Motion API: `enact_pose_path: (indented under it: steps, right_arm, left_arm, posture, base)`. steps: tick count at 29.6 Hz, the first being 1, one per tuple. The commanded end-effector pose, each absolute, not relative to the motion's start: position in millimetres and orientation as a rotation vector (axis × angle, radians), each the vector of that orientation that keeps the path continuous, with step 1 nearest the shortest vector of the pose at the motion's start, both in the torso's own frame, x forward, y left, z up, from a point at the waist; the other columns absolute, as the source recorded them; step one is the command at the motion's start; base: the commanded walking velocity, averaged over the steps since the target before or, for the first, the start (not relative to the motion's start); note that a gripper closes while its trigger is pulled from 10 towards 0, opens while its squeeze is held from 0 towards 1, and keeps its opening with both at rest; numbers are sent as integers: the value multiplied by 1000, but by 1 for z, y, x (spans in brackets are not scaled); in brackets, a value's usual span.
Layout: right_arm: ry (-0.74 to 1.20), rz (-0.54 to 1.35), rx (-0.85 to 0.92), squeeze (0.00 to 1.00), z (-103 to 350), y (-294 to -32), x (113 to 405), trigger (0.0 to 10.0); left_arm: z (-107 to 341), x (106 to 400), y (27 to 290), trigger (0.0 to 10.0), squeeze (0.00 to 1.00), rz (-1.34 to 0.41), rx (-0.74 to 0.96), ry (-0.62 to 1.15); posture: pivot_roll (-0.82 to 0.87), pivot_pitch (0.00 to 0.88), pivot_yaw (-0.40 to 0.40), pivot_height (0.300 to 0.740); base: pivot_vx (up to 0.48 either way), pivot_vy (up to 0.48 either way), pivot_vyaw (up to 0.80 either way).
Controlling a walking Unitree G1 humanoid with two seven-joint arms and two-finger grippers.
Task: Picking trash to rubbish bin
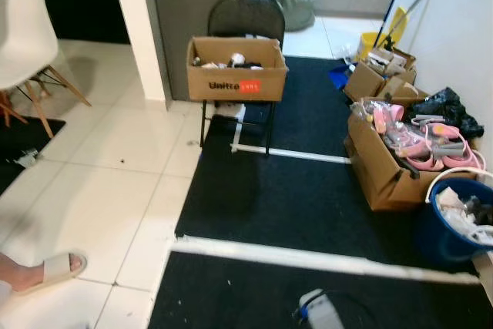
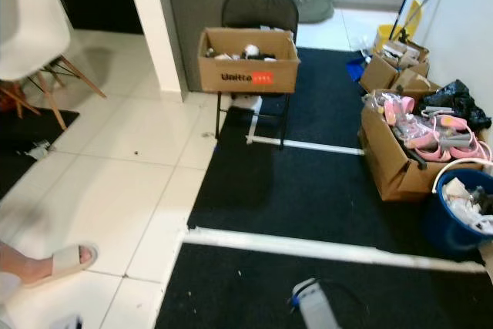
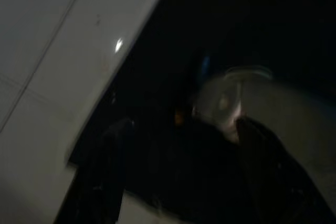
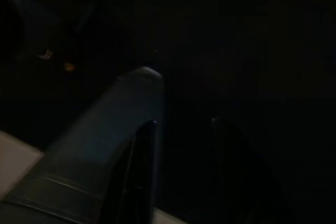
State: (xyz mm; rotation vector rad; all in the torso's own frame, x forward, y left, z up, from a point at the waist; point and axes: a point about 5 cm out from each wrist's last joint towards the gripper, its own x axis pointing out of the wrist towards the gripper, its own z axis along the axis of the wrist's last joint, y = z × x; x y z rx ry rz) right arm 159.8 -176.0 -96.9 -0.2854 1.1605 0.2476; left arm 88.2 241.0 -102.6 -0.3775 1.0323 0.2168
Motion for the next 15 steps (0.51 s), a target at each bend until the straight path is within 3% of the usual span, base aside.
enact_pose_path:
  steps: [1,4,10,15]
  right_arm:
    - [1175,239,-285,0,-98,-180,155,10000]
    - [1176,239,-285,0,-98,-181,155,10000]
    - [1182,243,-294,0,-98,-182,155,10000]
    - [1190,254,-318,0,-98,-184,155,10000]
  left_arm:
    - [-105,83,238,10000,0,230,-389,1055]
    - [-106,81,238,10000,0,249,-398,1062]
    - [-106,76,241,10000,0,293,-382,1074]
    - [-107,76,240,10000,0,291,-365,1082]
  posture:
    - [67,24,41,740]
    - [66,25,40,740]
    - [67,24,36,740]
    - [63,18,33,740]
  base:
    - [-390,0,0]
    - [-354,0,0]
    - [0,0,0]
    - [0,0,-781]
